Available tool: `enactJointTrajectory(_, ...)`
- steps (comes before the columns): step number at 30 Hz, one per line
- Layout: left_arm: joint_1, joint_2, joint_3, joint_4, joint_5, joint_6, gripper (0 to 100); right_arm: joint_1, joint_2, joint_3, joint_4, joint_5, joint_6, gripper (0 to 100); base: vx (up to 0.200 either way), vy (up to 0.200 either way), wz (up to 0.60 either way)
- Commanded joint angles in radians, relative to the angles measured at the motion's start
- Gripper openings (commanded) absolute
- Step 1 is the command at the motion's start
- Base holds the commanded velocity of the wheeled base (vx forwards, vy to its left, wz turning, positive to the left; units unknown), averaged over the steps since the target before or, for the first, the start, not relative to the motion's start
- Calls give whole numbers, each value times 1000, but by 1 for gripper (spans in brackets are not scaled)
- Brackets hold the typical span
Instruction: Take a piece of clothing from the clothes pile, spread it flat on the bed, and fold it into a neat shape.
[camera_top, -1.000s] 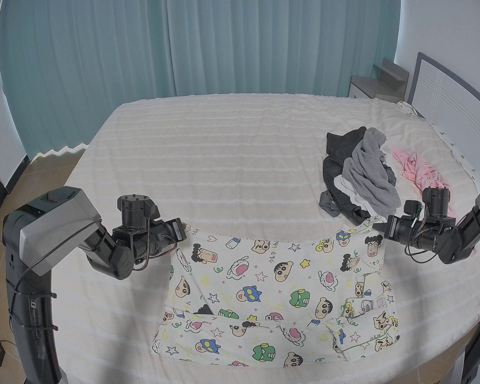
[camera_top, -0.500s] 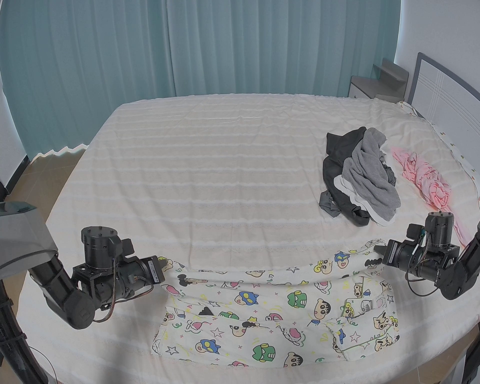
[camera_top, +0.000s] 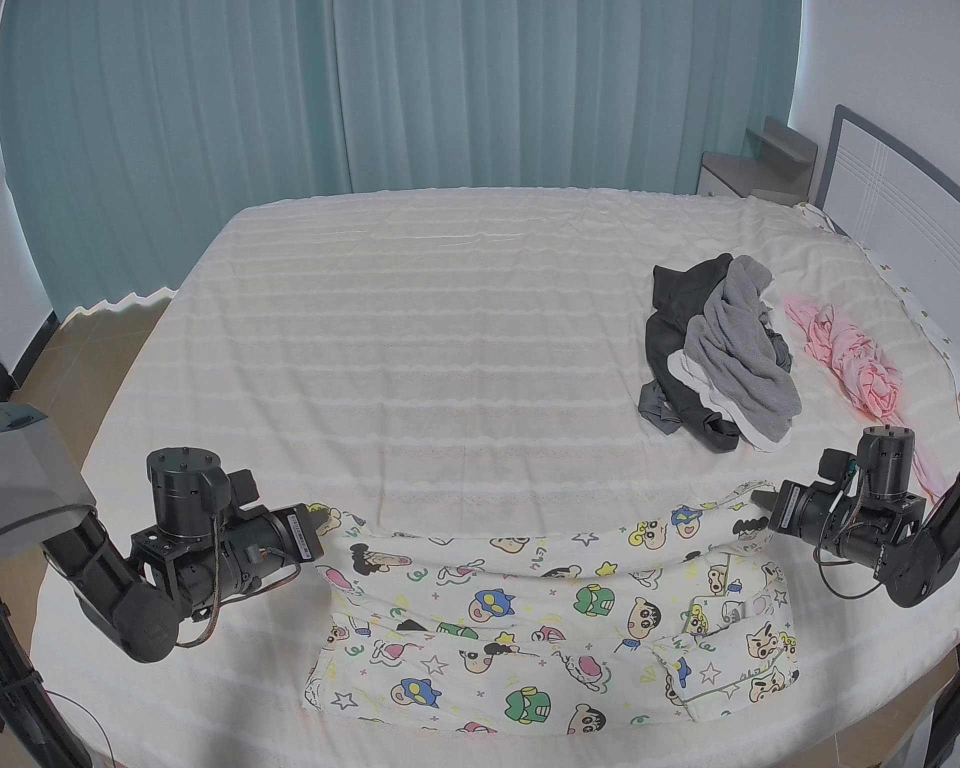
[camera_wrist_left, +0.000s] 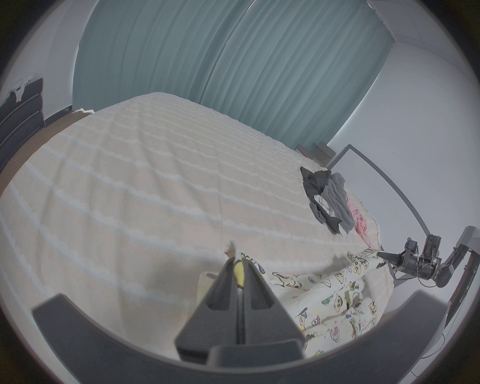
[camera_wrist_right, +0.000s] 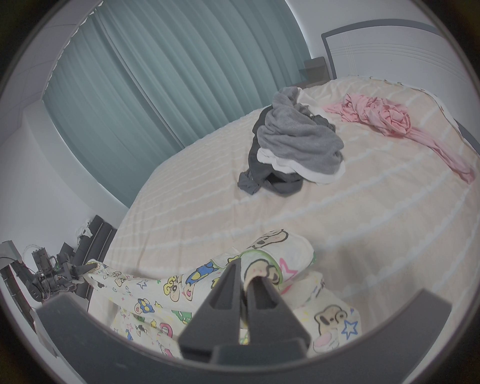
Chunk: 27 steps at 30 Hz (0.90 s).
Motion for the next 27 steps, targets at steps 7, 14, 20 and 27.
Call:
enactJointTrajectory(7, 11, 171, -211, -1, 56, -21, 0, -37, 64, -155, -3, -1, 24, 0, 0, 0, 0)
enactJointTrajectory(14, 12, 253, -369, 13, 62, -81, 0, -60, 156, -243, -3, -16, 30, 0, 0, 0, 0)
enactJointTrajectory(20, 35, 277, -391, 13, 62, -81, 0, -58, 161, -253, -3, -17, 32, 0, 0, 0, 0)
enactJointTrajectory(27, 55, 220, -329, 13, 51, -81, 0, -73, 110, -212, 6, -17, 30, 0, 0, 0, 0)
